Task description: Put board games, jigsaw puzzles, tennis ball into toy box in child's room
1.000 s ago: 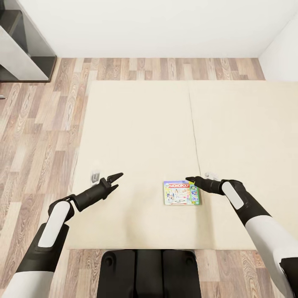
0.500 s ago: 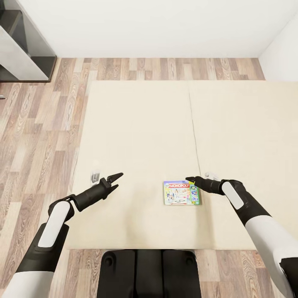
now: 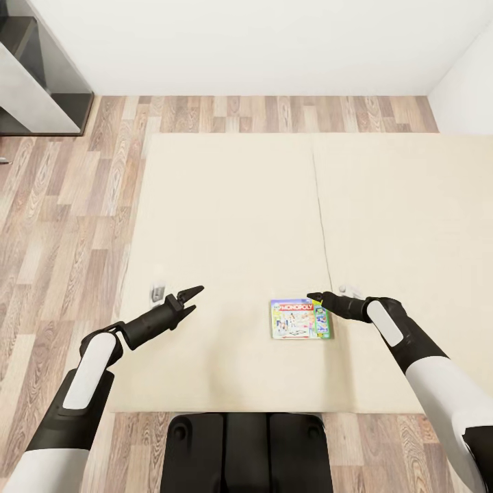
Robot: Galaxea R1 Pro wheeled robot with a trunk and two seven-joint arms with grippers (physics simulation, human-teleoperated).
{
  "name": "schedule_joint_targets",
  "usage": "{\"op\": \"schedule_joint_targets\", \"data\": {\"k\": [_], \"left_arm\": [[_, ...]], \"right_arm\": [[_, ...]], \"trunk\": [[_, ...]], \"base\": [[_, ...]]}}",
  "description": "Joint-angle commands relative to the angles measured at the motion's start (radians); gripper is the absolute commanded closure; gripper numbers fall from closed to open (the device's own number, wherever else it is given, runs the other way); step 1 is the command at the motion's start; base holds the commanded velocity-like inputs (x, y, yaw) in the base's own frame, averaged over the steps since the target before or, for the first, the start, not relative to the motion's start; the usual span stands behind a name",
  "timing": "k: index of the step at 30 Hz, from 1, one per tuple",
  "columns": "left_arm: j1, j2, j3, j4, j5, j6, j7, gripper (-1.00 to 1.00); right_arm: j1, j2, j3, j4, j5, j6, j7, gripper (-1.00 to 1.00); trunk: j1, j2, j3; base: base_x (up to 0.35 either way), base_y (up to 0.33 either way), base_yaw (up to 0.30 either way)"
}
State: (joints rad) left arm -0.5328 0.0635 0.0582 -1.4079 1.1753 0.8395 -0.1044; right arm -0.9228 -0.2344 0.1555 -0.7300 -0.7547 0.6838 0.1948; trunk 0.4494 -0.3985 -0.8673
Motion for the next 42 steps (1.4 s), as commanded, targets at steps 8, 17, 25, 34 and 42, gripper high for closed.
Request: {"op": "schedule_joint_targets", "data": {"k": [8, 17, 25, 34, 42], "left_arm": [[0.007, 0.022, 0.012, -0.026, 0.019, 0.033, 0.001, -1.0], [0.011, 0.04, 0.015, -0.076, 0.044, 0.084, 0.005, -1.0], [0.013, 0.042, 0.012, -0.121, 0.052, 0.104, 0.005, -1.0], [0.014, 0.043, 0.01, -0.131, 0.055, 0.107, 0.005, -1.0], [0.014, 0.044, 0.01, -0.132, 0.056, 0.107, 0.005, -1.0]], "right_arm": [[0.028, -0.007, 0.015, -0.023, 0.005, 0.005, -0.002, -1.0], [0.079, -0.011, 0.021, -0.073, 0.007, 0.009, -0.009, -1.0], [0.103, -0.013, 0.018, -0.095, 0.007, 0.036, -0.013, -1.0], [0.104, -0.026, 0.013, -0.099, 0.008, 0.074, -0.015, -1.0], [0.105, -0.032, 0.01, -0.1, 0.007, 0.08, -0.016, -1.0]], "trunk": [[0.001, -0.002, -0.001], [0.001, -0.002, -0.001], [0.001, -0.002, -0.001], [0.001, -0.002, -0.001], [0.001, -0.002, -0.001]], "base": [[0.0, 0.0, 0.0], [0.0, 0.0, 0.0], [0.0, 0.0, 0.0], [0.0, 0.0, 0.0], [0.0, 0.0, 0.0]]}}
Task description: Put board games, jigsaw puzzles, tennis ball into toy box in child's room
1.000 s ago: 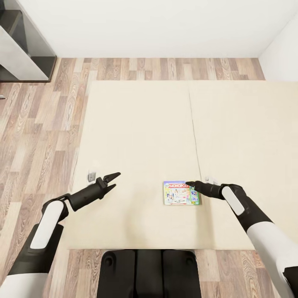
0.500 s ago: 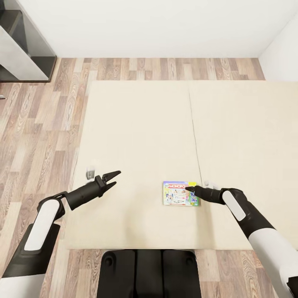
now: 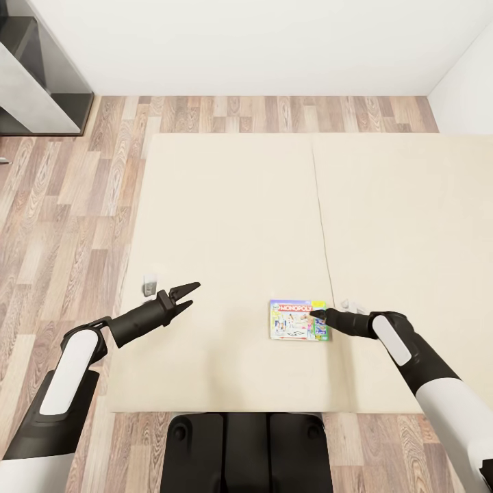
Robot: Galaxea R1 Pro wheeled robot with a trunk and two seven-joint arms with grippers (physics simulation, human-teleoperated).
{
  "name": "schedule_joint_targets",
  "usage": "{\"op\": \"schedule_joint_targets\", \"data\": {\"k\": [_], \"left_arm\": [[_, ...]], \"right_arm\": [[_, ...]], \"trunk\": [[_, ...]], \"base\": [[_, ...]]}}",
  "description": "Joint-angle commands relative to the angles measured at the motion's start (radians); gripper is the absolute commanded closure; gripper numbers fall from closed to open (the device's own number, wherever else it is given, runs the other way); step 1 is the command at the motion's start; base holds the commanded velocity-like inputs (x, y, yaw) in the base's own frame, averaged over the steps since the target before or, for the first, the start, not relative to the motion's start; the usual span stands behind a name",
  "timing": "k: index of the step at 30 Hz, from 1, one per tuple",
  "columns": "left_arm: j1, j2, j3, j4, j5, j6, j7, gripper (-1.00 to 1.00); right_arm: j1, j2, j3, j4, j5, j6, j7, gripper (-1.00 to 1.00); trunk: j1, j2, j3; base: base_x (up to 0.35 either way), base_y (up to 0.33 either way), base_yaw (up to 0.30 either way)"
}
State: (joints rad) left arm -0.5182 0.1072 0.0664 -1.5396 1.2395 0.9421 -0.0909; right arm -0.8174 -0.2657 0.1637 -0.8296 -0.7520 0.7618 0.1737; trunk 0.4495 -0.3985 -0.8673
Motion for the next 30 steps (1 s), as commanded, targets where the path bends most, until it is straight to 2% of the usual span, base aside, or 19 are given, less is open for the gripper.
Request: {"op": "schedule_joint_targets", "data": {"k": [1, 14, 21, 30], "left_arm": [[0.0, 0.0, 0.001, 0.0, -0.009, 0.004, -0.008, -1.0], [0.0, 0.0, 0.001, 0.0, -0.011, 0.004, -0.005, -1.0], [0.0, 0.0, 0.002, 0.001, -0.013, 0.004, -0.005, -1.0], [0.0, 0.0, 0.002, 0.001, -0.013, 0.004, -0.004, -1.0]], "right_arm": [[0.0, -0.002, 0.001, -0.001, 0.005, 0.003, 0.005, -1.0], [0.0, -0.015, -0.003, -0.022, 0.005, 0.005, 0.003, -1.0], [0.002, -0.064, -0.004, -0.071, 0.004, 0.007, 0.003, -1.0], [0.003, -0.082, -0.003, -0.09, 0.002, 0.008, 0.003, -1.0]], "trunk": [[0.001, -0.002, -0.001], [0.001, -0.002, -0.001], [0.001, -0.002, -0.001], [0.001, -0.002, -0.001]], "base": [[0.0, 0.0, 0.0], [0.0, 0.0, 0.0], [0.0, 0.0, 0.0], [0.0, 0.0, 0.0]]}}
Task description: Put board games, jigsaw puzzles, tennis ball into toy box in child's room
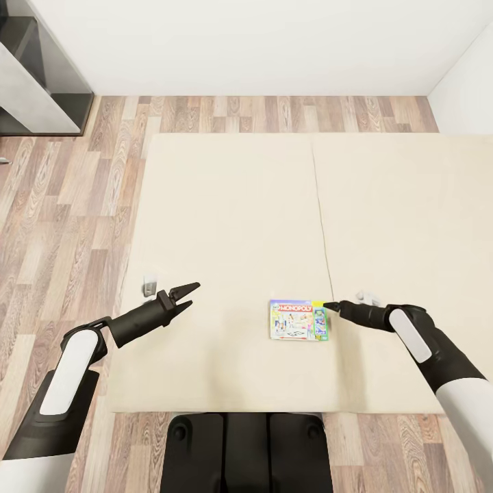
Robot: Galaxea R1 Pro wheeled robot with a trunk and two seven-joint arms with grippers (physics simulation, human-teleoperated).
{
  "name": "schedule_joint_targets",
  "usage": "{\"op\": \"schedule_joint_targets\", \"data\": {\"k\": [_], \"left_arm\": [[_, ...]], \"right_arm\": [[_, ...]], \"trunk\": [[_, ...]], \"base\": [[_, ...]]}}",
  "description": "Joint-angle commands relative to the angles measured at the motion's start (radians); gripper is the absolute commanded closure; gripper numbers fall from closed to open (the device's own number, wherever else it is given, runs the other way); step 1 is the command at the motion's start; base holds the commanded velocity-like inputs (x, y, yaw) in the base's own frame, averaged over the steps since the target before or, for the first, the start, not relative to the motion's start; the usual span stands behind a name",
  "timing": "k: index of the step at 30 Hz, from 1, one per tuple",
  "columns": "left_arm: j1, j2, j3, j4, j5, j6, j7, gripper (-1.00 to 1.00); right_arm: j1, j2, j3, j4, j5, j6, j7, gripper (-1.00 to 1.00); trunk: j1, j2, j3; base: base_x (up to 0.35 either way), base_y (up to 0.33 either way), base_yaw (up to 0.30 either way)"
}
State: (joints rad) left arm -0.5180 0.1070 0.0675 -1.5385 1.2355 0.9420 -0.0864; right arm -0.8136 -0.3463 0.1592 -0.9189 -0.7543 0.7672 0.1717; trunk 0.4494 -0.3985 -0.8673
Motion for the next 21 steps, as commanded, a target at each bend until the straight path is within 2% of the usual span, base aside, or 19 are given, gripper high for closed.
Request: {"op": "schedule_joint_targets", "data": {"k": [1, 21], "left_arm": [[0.0, 0.0, 0.001, 0.0, -0.009, 0.004, -0.009, -1.0], [0.001, 0.0, 0.002, 0.003, -0.005, 0.004, -0.01, -1.0]], "right_arm": [[0.0, -0.001, 0.002, -0.002, 0.005, 0.002, 0.005, -1.0], [0.001, 0.001, 0.016, -0.003, 0.006, 0.001, 0.005, -1.0]], "trunk": [[0.001, -0.002, -0.001], [0.001, -0.002, -0.005]], "base": [[0.0, 0.0, 0.0], [0.0, 0.0, 0.0]]}}
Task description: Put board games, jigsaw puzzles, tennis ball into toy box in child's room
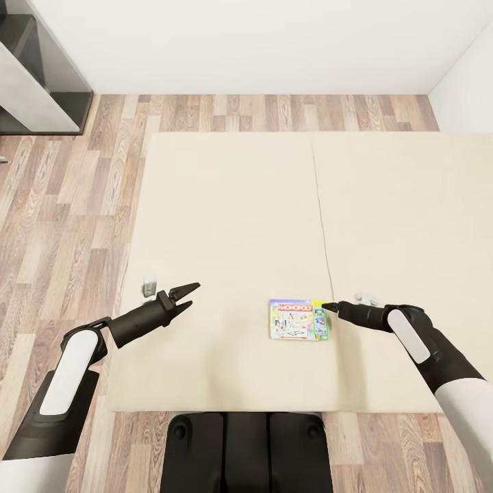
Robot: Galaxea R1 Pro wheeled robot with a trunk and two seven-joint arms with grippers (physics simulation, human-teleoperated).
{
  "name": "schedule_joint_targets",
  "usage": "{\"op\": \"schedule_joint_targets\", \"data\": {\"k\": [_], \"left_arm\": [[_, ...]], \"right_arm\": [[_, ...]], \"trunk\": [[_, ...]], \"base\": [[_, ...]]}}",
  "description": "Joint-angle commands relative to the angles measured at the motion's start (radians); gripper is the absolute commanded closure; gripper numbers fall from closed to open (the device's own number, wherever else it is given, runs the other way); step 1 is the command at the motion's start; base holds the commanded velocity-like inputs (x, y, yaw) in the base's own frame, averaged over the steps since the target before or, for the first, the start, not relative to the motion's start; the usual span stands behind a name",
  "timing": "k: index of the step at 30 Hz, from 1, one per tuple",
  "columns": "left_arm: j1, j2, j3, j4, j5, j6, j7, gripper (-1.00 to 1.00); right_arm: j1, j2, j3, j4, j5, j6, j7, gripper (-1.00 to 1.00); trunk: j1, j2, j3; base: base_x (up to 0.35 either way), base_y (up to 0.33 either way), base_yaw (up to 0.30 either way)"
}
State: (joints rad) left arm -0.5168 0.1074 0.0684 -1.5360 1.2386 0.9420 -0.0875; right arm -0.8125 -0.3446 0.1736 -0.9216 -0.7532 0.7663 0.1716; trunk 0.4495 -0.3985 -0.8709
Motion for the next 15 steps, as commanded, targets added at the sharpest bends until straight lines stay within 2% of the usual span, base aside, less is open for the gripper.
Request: {"op": "schedule_joint_targets", "data": {"k": [1, 15], "left_arm": [[0.0, 0.0, 0.001, 0.0, -0.008, 0.004, -0.009, -1.0], [0.0, -0.001, 0.001, 0.0, -0.008, 0.004, -0.011, -1.0]], "right_arm": [[-0.001, -0.001, 0.002, 0.0, 0.005, 0.002, 0.005, -1.0], [0.0, 0.001, 0.005, 0.003, 0.005, 0.002, 0.006, -1.0]], "trunk": [[0.001, -0.002, -0.002], [0.001, -0.002, -0.021]], "base": [[0.0, 0.0, 0.0], [0.0, 0.0, 0.0]]}}
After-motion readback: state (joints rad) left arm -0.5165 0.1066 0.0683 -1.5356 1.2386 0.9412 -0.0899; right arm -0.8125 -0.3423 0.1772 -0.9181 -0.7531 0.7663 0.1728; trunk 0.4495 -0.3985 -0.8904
